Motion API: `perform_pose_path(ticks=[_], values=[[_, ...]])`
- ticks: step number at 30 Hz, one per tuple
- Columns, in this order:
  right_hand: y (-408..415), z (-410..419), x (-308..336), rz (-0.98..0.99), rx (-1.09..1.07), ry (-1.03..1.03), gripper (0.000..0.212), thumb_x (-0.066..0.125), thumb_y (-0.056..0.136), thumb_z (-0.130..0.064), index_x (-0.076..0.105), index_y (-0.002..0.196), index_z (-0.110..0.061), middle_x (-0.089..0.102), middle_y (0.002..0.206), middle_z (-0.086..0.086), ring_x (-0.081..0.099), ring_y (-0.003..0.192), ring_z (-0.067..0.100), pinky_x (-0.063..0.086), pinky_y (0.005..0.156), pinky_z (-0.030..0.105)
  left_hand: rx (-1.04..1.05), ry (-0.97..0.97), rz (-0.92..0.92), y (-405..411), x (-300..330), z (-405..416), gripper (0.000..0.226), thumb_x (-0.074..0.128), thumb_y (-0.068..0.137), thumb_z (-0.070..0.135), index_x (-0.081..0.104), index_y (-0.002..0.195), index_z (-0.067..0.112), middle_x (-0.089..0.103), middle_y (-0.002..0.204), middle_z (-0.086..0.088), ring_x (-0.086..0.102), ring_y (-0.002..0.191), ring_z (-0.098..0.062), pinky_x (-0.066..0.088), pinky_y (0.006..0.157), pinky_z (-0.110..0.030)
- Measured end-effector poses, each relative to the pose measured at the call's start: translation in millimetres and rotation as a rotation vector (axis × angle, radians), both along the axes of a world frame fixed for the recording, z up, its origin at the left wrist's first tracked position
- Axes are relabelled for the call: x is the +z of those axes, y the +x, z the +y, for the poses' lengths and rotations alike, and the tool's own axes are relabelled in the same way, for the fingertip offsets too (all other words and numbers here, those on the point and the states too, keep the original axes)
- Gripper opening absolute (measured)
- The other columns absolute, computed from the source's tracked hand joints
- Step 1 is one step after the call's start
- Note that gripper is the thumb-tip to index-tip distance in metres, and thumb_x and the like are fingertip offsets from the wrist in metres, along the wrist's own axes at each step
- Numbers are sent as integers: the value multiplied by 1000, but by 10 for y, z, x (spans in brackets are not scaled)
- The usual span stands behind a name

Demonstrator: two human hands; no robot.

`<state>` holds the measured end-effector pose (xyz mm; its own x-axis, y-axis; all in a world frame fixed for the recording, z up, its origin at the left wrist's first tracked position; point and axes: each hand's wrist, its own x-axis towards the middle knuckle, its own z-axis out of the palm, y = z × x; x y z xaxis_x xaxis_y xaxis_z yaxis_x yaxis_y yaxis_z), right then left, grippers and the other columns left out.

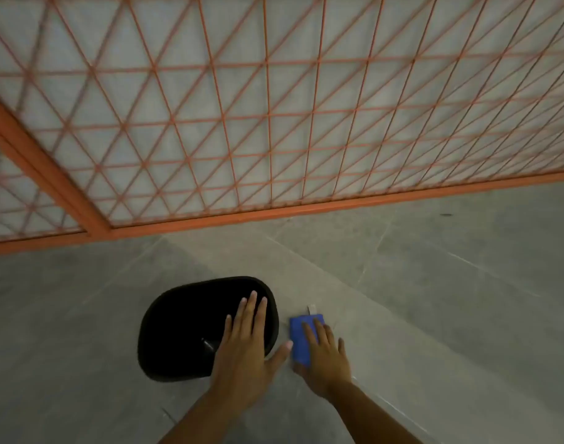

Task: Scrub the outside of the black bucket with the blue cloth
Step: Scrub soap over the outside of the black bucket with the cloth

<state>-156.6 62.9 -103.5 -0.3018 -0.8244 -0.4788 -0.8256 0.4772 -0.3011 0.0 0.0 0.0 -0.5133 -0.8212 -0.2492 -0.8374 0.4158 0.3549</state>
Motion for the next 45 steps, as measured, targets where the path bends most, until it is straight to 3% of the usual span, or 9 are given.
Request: perform_pose_path(ticks=[2, 6, 10, 12, 24, 30, 37, 42, 45], values=[[5, -72, -241, 26, -6, -10, 86, 43, 81, -63, -2, 145, -28, -8, 156, 2, -6, 142, 25, 2, 115, 49, -30, -90, 5, -79, -90, 42, 76, 11, 89, 69, -24, 141, 27, -20, 156, 3, -23, 140, -13, -7, 114, -31], [0, -222, -665, 60, -23, -54, 84, 36, 81, -66, -1, 145, -26, -9, 155, 6, -9, 142, 29, 2, 114, 51, -147, -225, -59, -167, -115, 112, 69, 30, 87, 54, 48, 137, 9, 45, 144, -12, 45, 131, -28, 46, 97, -45], [9, -335, -995, 73, -119, -44, 80, 35, 84, -63, 0, 145, -24, -11, 155, 8, -9, 141, 31, 6, 114, 50, -161, -246, -142, -142, -302, 56, 68, 16, 98, 51, -28, 139, 21, -34, 148, 1, -26, 138, -21, 3, 118, -40], [36, -328, -1105, 93, -142, -13, 76, 39, 89, -54, -2, 146, -24, -15, 154, 7, -9, 141, 31, 7, 115, 49, -163, -311, -175, -147, -337, 60, 65, 9, 99, 48, -45, 123, 20, -48, 135, 3, -35, 132, -16, -4, 118, -36], [-152, -455, -1135, 185, -131, -177, 46, 41, 90, -6, 31, 134, -10, 30, 142, 10, 31, 126, 30, 33, 100, 40, -13, -315, -74, -98, -136, -59, 60, 16, 104, 29, -29, 141, 15, -9, 161, 1, 9, 147, -8, 18, 114, -20], [-286, -507, -917, -433, -630, -540, 37, 47, 89, -6, 45, 125, -4, 52, 123, 20, 51, 107, 33, 43, 89, 37, 197, -212, 193, 39, 21, -78, 56, 19, 102, 31, -6, 151, 19, -1, 161, 5, 3, 146, -5, 12, 117, -23], [-375, -620, -560, -1024, -982, -532, 33, 48, 94, -21, 49, 125, -9, 60, 102, 14, 60, 82, 27, 51, 67, 37, 224, -192, 335, 316, 84, -169, 50, 37, 98, 25, 21, 145, 24, -23, 154, 14, -26, 139, -9, -7, 116, -40], [-320, -665, -328, -1227, -1005, -478, 30, 47, 90, -4, 53, 120, -3, 61, 100, 14, 60, 85, 30, 48, 62, 35, 191, -96, 320, 346, 213, -252, 36, 34, 99, 22, 28, 134, 25, -15, 159, 6, 6, 147, -27, 21, 113, -60], [-236, -688, -131, -1299, -1003, -462, 30, 49, 87, 0, 55, 117, -2, 61, 97, 19, 58, 84, 35, 49, 66, 40, 164, -78, 358, 352, 212, -260, 46, 36, 98, 19, 21, 142, 26, 21, 155, -7, 43, 127, -33, 36, 104, -54]])
